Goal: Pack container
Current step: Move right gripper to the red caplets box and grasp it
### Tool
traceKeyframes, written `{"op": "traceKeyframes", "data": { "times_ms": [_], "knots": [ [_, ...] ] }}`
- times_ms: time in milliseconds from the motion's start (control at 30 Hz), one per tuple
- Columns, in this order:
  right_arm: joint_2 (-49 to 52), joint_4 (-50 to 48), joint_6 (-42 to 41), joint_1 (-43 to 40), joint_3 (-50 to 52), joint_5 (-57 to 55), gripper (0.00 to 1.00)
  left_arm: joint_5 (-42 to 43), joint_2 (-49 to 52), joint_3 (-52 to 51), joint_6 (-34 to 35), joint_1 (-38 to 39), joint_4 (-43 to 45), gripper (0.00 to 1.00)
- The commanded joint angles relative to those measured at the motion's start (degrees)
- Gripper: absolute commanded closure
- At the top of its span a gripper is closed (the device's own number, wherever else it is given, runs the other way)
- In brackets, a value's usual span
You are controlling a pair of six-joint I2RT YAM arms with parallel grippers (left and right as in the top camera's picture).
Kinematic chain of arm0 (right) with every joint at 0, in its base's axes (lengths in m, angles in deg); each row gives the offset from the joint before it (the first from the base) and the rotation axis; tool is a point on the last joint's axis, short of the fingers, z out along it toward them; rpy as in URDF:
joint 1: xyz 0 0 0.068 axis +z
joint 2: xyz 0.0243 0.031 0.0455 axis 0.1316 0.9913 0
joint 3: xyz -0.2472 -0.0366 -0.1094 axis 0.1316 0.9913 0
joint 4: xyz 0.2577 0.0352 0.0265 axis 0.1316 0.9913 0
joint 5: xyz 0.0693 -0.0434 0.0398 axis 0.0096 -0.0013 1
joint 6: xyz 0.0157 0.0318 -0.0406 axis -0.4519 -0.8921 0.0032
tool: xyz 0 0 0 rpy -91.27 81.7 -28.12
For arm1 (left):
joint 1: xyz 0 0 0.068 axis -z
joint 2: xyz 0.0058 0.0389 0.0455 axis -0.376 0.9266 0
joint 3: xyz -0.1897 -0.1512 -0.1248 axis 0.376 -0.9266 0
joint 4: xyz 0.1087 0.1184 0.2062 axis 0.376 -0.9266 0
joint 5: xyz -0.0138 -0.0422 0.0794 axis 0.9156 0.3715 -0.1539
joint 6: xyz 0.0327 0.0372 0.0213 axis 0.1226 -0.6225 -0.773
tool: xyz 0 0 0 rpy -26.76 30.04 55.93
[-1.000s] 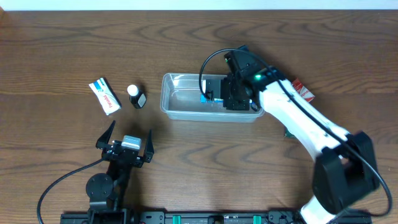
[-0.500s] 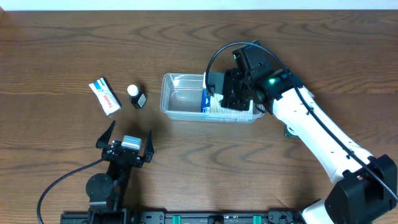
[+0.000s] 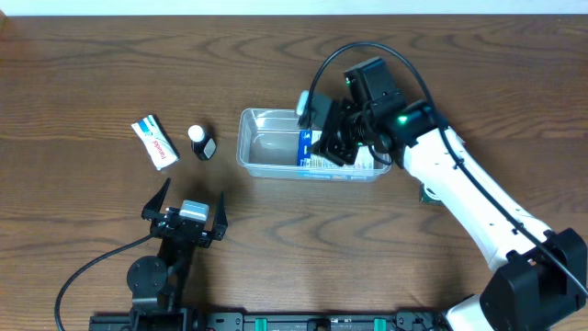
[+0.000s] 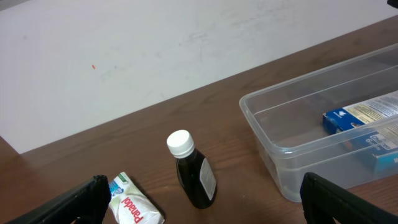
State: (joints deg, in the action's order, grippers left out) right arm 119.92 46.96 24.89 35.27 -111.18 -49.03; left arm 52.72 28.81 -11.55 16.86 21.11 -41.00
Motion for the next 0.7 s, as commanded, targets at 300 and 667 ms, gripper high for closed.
{"op": "traceKeyframes", "data": {
  "times_ms": [300, 667],
  "knots": [
    [-1.88, 0.13, -43.95, -19.47, -0.09, -16.33, 0.01, 0.37, -0.35, -1.09, 0.11, -0.24, -1.84, 0.02],
    [-0.57, 4.57, -51.1, -29.86, 0.59, -21.03, 0.01, 0.37, -0.35, -1.09, 0.13, -0.24, -1.84, 0.02]
  ]
}}
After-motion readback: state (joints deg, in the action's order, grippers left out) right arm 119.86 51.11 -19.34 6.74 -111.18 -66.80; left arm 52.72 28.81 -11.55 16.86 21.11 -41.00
